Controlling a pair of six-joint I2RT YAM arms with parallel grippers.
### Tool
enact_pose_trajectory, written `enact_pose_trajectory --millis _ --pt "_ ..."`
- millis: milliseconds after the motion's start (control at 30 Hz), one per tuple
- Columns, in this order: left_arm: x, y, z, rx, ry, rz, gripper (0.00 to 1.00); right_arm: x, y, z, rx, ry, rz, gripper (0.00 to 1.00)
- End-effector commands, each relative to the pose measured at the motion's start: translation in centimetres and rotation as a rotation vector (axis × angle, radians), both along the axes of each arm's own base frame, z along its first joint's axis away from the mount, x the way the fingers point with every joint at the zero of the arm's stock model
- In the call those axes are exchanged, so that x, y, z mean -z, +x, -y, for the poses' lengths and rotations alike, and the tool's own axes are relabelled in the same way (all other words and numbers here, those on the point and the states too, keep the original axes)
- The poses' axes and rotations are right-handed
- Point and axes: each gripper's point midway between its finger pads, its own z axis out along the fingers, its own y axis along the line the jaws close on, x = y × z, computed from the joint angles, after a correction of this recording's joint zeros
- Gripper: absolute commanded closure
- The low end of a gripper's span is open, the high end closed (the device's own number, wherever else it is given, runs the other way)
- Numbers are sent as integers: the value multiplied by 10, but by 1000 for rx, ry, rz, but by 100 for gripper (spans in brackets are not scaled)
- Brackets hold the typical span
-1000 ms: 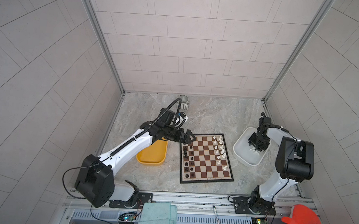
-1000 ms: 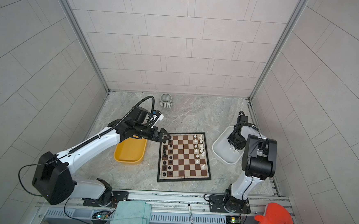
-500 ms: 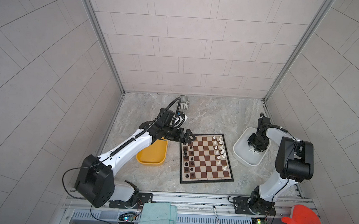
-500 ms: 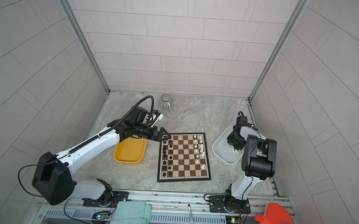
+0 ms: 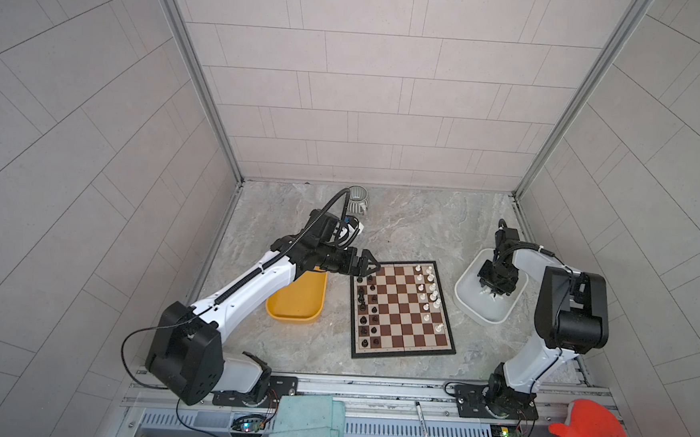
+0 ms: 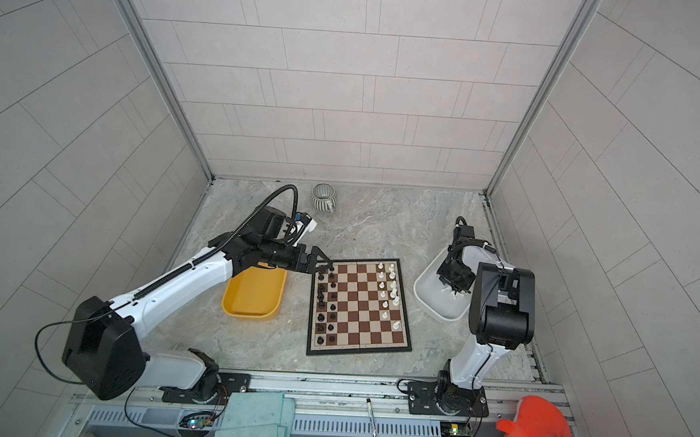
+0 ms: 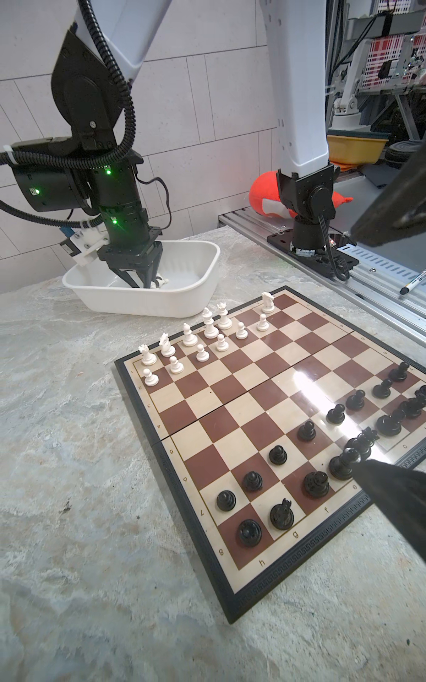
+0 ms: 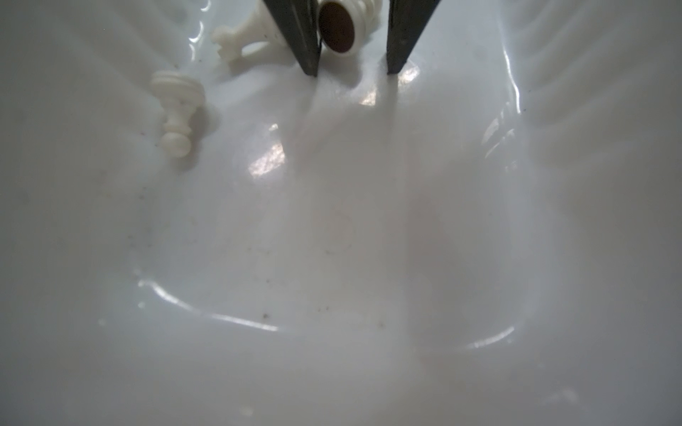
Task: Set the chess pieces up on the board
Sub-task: 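Lower the right gripper into the white tray and grasp a white piece, then lift the white piece with the right gripper toward the left gripper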
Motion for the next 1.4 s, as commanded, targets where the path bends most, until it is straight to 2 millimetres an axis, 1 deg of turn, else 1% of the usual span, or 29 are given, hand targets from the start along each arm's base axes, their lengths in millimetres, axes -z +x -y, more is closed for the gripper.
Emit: enact_pose_trajectory --millis 0,200,267,433,533,600,867,1000,1100,1267,1367 --pt "-1 4 -2 -14 -3 10 2 5 -8 -3 -20 -17 -48 74" --pt "0 5 -3 -21 -8 1 2 2 11 -12 -71 -16 -25 75" --pt "1 6 -3 -22 -11 0 3 1 13 -13 -75 -17 -27 71" --pt "3 6 -3 -24 -10 -7 2 -7 9 -10 -76 -40 -23 63" --pt "3 7 -2 -25 -14 -12 3 -5 4 -13 -78 -22 -37 60" --pt "3 7 -2 -25 -16 -13 3 -4 4 -14 -86 -17 -32 60" --pt "4 9 -3 -38 -25 -24 2 8 -2 -27 -90 23 -51 63" --pt "6 13 -6 -74 -31 -43 0 7 -2 -26 -85 18 -47 64" --pt "4 16 -7 -97 -72 -68 0 7 0 -26 -88 20 -45 68" --pt "12 26 -24 -170 -47 -95 0 6 0 -27 -92 26 -39 72" --pt "12 32 -30 -217 -117 -157 0 -2 4 -31 -91 44 -9 75"
